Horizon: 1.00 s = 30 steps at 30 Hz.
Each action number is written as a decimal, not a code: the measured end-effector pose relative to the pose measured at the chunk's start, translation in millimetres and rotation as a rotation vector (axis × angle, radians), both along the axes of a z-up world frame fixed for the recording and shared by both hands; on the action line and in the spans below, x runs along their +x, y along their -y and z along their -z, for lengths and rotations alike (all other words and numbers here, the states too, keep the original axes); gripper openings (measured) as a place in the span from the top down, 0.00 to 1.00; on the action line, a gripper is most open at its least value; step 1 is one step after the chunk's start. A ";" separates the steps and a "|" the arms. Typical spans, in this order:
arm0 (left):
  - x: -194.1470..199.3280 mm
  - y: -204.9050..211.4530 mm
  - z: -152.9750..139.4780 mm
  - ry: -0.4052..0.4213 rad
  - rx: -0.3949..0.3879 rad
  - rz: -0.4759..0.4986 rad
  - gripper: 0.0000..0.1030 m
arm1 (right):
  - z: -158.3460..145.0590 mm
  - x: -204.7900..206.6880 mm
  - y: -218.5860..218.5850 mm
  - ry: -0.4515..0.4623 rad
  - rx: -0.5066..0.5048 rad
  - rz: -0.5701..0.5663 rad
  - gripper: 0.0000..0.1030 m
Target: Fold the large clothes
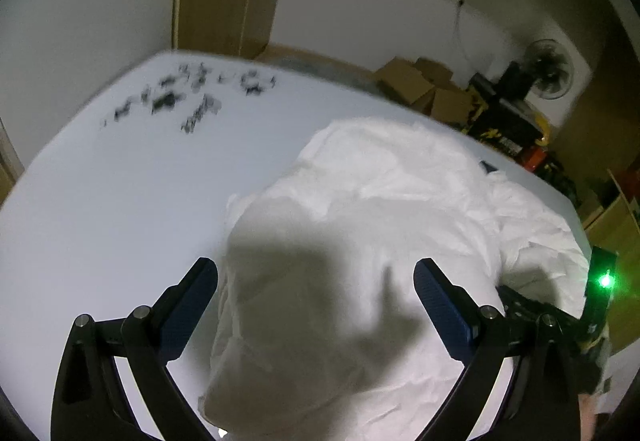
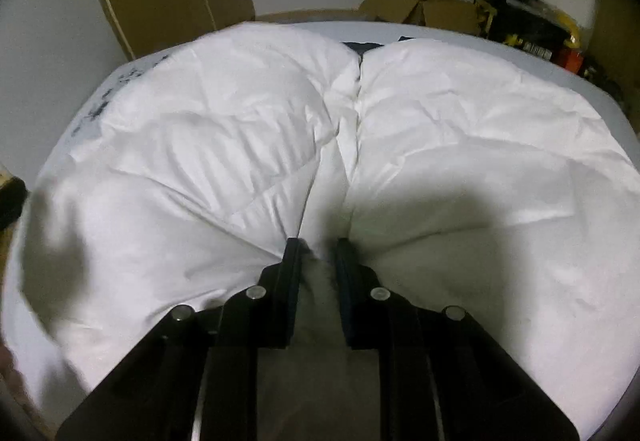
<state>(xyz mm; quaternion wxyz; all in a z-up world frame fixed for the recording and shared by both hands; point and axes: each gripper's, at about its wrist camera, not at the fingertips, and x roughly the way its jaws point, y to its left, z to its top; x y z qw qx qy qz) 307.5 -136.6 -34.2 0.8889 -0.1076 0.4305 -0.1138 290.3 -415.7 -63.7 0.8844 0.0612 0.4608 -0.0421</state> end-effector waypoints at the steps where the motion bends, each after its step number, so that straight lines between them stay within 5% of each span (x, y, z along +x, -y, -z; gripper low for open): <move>1: -0.3 -2.2 2.1 -0.026 -0.021 0.002 0.04 | 1.0 3.7 -1.5 0.004 -0.005 -0.005 0.83; 5: -20.4 -26.7 -0.5 -0.043 -0.055 0.008 0.04 | -28.5 -21.9 -5.8 0.027 0.044 0.006 0.82; 9: -36.9 -64.8 14.9 -0.136 -0.175 -0.041 0.04 | 5.0 -28.1 -27.3 0.037 -0.139 -0.073 0.82; 12: -48.0 -92.9 28.8 -0.166 -0.309 -0.071 0.04 | -9.6 -27.5 -2.9 0.033 0.073 -0.033 0.78; 14: -56.2 -107.3 41.7 -0.189 -0.400 -0.105 0.04 | -20.3 -35.6 14.7 0.046 0.221 0.003 0.59; 16: -62.5 -115.9 63.3 -0.275 -0.522 -0.133 0.04 | -33.9 -46.5 18.0 0.097 0.244 0.000 0.39; 19: -72.6 -116.0 85.6 -0.339 -0.633 -0.146 0.04 | -49.4 -58.1 9.7 0.156 0.173 -0.029 0.36; 24: -66.2 -99.8 98.0 -0.315 -0.738 -0.104 0.04 | -60.6 -68.6 2.8 0.179 0.186 -0.072 0.35; 30: -33.6 -91.9 97.4 -0.243 -0.754 -0.145 0.04 | -62.5 -77.2 -1.4 0.185 0.192 -0.085 0.34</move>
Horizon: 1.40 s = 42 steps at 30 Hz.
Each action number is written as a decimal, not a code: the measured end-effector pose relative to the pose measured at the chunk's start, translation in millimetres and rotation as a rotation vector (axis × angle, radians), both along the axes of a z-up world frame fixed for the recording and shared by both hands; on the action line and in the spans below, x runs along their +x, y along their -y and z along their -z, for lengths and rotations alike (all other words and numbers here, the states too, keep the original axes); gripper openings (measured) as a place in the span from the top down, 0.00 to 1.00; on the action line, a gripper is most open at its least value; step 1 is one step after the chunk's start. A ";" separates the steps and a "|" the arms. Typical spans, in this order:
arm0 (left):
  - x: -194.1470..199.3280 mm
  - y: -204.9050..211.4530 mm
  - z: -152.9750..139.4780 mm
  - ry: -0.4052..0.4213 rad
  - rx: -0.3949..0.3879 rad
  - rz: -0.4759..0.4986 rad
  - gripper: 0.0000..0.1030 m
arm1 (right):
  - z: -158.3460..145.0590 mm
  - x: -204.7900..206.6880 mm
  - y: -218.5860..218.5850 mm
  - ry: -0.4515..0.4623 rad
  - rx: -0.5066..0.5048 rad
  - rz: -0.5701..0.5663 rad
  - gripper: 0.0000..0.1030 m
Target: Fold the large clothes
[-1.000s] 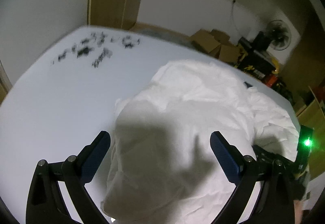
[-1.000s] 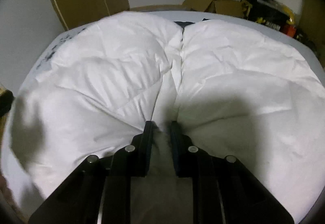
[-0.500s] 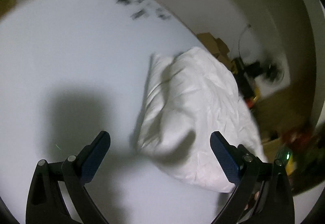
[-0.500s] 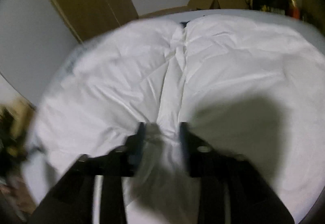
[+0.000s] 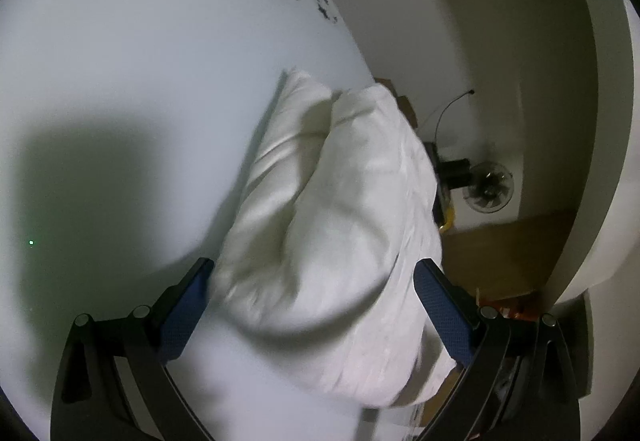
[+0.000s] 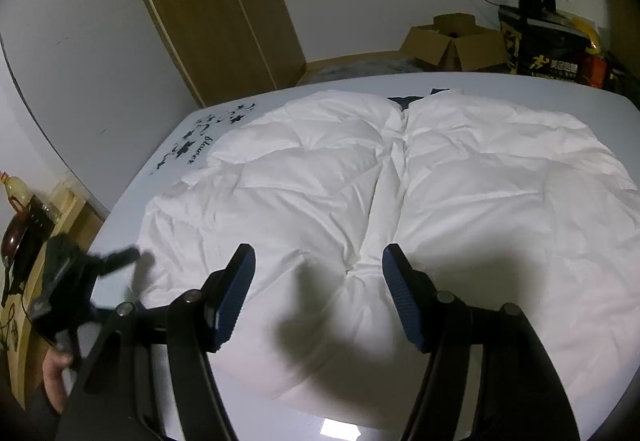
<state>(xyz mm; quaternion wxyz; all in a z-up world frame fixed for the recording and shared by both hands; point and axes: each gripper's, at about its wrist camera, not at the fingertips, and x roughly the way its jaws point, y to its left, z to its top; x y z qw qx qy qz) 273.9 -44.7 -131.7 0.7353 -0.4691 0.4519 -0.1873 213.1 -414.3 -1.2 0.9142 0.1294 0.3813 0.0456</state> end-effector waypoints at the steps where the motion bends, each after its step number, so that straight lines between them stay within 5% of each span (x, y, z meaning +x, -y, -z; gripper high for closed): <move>1: 5.5 3.3 1.0 -0.008 -0.006 0.004 0.04 | 1.1 2.2 2.6 -0.005 -0.003 0.008 0.34; 11: 49.0 17.2 0.3 -0.060 0.020 0.034 0.07 | 20.5 22.0 44.8 -0.105 0.040 0.125 0.32; 14: 47.2 16.9 6.0 -0.081 0.012 0.057 0.18 | 24.8 24.9 48.9 -0.119 0.051 0.134 0.32; 22: 28.0 3.7 17.1 -0.156 -0.112 0.082 0.14 | 24.7 26.1 36.3 -0.119 0.052 0.099 0.31; 26: 37.8 20.9 11.5 -0.158 -0.093 0.125 0.01 | 21.3 24.6 28.8 -0.112 0.050 0.083 0.31; 31: 60.4 31.6 4.2 -0.119 -0.018 0.139 0.03 | 16.7 22.8 26.3 -0.104 0.012 0.084 0.31; 33: 72.2 27.3 0.4 -0.088 0.056 0.121 0.29 | 16.6 24.7 30.6 -0.106 0.004 0.108 0.31; 37: 86.4 31.0 2.3 -0.073 0.084 0.167 0.49 | 16.9 35.3 35.4 -0.093 0.015 0.151 0.31; 39: 88.5 36.7 -4.9 -0.044 0.105 0.173 0.62 | 15.6 43.0 31.6 -0.053 0.025 0.151 0.47; 40: 83.4 33.9 -8.3 -0.030 0.113 0.175 0.64 | 16.0 48.2 27.9 -0.040 0.017 0.156 0.78; 41: 81.5 33.8 -12.2 -0.019 0.120 0.176 0.68 | 18.0 54.5 24.9 -0.040 0.013 0.163 0.94; 42: 80.8 34.2 -15.8 -0.009 0.127 0.174 0.71 | 20.2 59.7 23.2 -0.041 0.024 0.161 0.94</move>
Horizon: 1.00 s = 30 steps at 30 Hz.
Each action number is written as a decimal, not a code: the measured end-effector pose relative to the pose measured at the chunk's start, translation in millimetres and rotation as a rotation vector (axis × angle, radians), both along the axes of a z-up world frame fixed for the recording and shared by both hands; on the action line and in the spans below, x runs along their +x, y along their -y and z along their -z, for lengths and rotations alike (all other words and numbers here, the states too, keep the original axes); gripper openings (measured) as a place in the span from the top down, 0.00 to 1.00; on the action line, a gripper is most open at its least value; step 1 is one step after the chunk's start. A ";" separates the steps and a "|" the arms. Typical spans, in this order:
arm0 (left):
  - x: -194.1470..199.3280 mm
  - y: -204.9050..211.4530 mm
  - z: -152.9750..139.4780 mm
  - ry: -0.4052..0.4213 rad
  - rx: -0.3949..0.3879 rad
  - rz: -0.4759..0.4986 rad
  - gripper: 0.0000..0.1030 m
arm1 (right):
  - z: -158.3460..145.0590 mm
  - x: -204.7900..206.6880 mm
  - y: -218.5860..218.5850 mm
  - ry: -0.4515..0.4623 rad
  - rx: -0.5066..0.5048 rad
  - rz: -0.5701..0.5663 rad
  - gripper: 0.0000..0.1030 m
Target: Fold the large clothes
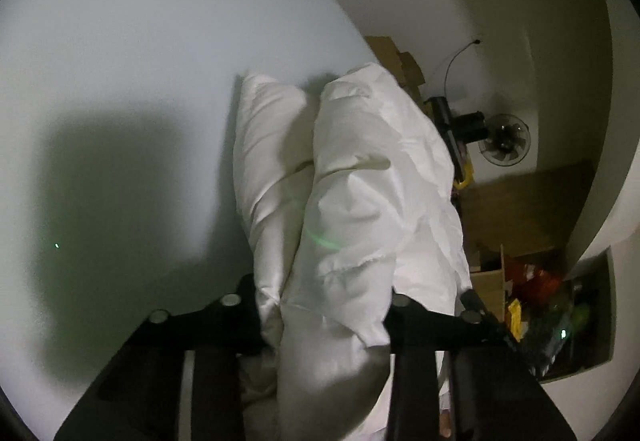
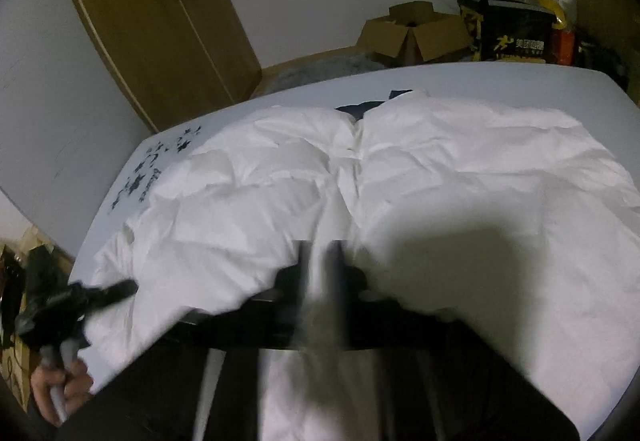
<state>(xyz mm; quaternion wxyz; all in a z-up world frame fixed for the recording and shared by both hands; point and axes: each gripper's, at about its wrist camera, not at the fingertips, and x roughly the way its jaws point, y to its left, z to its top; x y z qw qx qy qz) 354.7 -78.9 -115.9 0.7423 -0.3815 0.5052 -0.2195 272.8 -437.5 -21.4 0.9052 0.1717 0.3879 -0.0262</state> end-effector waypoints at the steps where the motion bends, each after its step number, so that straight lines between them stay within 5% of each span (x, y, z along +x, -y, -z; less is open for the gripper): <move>1: -0.8 1.5 -4.9 0.017 0.011 0.000 0.72 | 5.3 7.0 -1.1 -0.007 0.015 0.004 0.94; 5: -11.9 10.2 -37.9 0.135 0.057 0.011 0.75 | 51.6 30.9 -5.5 -0.133 0.089 0.002 0.98; 9: -30.5 30.1 -83.8 0.262 0.105 0.052 0.77 | 58.1 22.1 -27.7 -0.079 -0.060 -0.013 0.98; 15: -55.9 67.3 -145.8 0.371 0.145 0.089 0.78 | 62.4 10.6 4.3 -0.055 0.207 -0.009 0.98; 18: -64.2 106.7 -173.1 0.416 0.168 0.136 0.78 | 69.5 7.6 7.3 -0.033 0.250 -0.002 0.99; 22: -77.7 146.7 -191.8 0.458 0.234 0.158 0.78 | 68.5 5.6 6.0 -0.056 0.239 -0.031 0.99; 26: -87.0 156.1 -202.9 0.479 0.237 0.168 0.77 | 46.1 -45.3 22.5 0.010 0.314 0.020 0.99; 30: -98.2 188.4 -202.5 0.466 0.284 0.203 0.77 | 78.8 -42.9 3.4 -0.057 0.370 -0.085 1.00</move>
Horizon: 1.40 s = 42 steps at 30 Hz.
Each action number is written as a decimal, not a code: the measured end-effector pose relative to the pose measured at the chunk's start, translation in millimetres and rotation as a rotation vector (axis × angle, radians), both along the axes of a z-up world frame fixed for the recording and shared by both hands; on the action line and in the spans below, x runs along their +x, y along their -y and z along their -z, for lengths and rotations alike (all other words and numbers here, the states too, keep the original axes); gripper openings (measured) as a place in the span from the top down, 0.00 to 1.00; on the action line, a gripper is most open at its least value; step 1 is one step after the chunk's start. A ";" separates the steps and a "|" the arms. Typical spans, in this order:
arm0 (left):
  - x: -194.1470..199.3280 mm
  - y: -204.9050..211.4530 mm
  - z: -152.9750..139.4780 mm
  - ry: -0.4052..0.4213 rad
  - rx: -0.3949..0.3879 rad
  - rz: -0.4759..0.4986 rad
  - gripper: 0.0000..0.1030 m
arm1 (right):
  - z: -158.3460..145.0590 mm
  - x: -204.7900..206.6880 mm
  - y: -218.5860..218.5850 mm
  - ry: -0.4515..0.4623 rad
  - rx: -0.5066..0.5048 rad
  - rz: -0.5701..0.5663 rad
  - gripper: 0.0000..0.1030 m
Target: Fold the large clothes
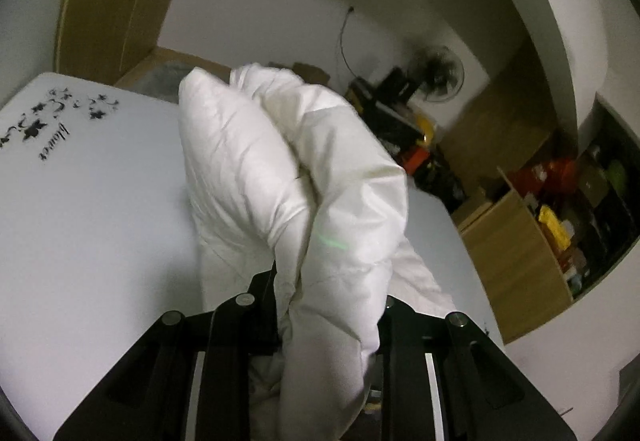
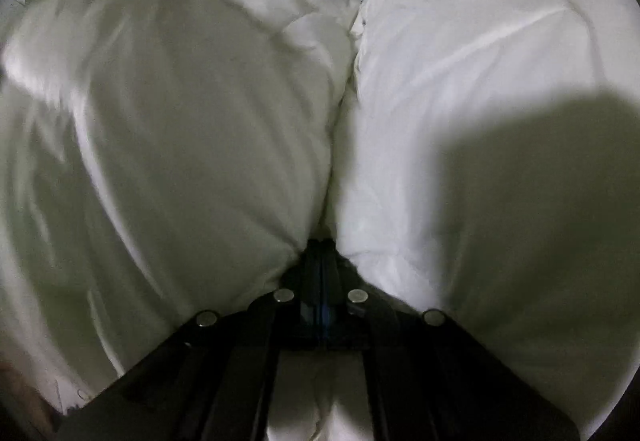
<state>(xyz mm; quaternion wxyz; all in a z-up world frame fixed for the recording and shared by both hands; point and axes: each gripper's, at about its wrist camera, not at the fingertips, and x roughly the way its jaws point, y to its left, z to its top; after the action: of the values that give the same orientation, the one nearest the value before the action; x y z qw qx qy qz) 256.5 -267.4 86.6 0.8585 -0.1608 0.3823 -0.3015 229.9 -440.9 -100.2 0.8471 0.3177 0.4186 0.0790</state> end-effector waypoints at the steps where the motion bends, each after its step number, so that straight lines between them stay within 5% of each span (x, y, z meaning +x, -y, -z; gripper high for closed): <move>1: -6.7 8.5 -3.5 0.026 0.019 -0.001 0.77 | 0.3 0.9 2.3 -0.003 0.016 -0.012 1.00; 4: -19.8 30.3 -15.1 0.036 0.023 0.022 0.78 | -14.2 -23.8 31.9 0.023 0.143 0.004 0.99; 9: -36.6 96.2 -21.0 0.041 0.092 0.059 0.77 | -65.7 -127.1 126.8 0.251 0.078 0.238 0.98; 16: -76.2 224.1 43.5 0.026 0.268 0.131 0.71 | -50.8 -219.3 211.9 0.242 0.070 0.440 0.94; 19: -87.2 263.6 82.5 0.035 0.359 0.155 0.59 | -35.0 -237.6 224.8 0.210 0.097 0.470 0.94; 22: -92.9 289.3 104.9 0.109 0.451 0.154 0.36 | -27.9 -240.1 236.3 0.191 0.127 0.486 0.94; 26: -101.0 304.1 121.6 0.160 0.495 0.175 0.18 | -28.3 -249.6 241.2 0.177 0.134 0.497 0.94; 31: -109.9 280.8 117.0 0.176 0.376 0.282 0.12 | -45.8 -241.4 249.0 0.172 0.116 0.458 0.90; 33: -113.4 254.0 105.6 0.121 0.261 0.313 0.12 | -51.7 -232.0 251.6 0.175 0.087 0.444 0.61; 34: -116.5 240.5 97.5 0.094 0.215 0.332 0.11 | -52.0 -223.7 255.6 0.181 0.085 0.437 0.33; 35: -120.4 224.6 88.1 0.065 0.166 0.356 0.06 | -55.8 -225.9 254.6 0.196 0.088 0.427 0.25; 39: -136.4 145.9 54.8 0.041 -0.008 0.357 0.00 | -74.2 -206.5 240.1 0.216 0.109 0.344 0.25; 42: -140.3 81.2 34.4 0.101 -0.032 0.280 0.00 | -76.6 -186.6 217.9 0.176 0.135 0.258 0.23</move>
<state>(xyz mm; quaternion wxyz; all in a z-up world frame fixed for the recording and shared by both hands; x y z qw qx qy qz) 116.2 -348.5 52.2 0.8237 -0.1041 0.3523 -0.4318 43.3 -658.9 -23.5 0.8604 0.4167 0.2925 0.0251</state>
